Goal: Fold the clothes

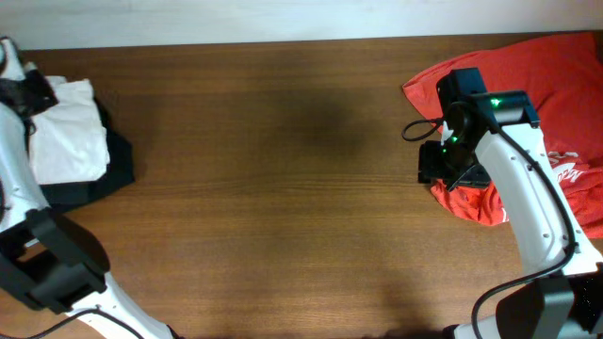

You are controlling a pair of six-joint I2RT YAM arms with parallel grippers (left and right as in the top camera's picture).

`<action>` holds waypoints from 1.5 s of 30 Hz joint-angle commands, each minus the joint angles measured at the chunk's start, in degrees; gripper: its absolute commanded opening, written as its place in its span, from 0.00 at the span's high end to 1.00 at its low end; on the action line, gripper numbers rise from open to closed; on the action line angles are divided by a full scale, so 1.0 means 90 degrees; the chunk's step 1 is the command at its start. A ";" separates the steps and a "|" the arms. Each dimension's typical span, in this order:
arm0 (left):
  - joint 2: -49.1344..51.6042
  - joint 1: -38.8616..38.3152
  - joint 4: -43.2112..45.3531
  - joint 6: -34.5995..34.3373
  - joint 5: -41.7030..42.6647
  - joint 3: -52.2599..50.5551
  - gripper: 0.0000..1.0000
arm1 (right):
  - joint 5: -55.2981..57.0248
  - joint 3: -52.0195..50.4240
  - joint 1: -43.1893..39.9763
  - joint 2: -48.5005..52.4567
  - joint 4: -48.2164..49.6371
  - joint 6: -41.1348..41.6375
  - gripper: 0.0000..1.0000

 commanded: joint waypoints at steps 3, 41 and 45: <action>0.0857 0.0784 0.0549 0.0027 -0.0036 0.0126 0.92 | 0.0027 0.0034 -0.0029 -0.0041 -0.0002 0.0056 0.33; -1.0491 -0.3640 -0.0301 -0.0430 -0.0177 -0.7201 0.01 | -0.0699 -0.4228 -0.0027 -0.6397 0.2387 0.0075 0.01; -1.0843 -0.3640 -0.1052 -0.0430 -0.0177 -0.7203 0.01 | -0.0702 -0.4228 -0.0027 -0.6385 0.2382 0.0075 0.01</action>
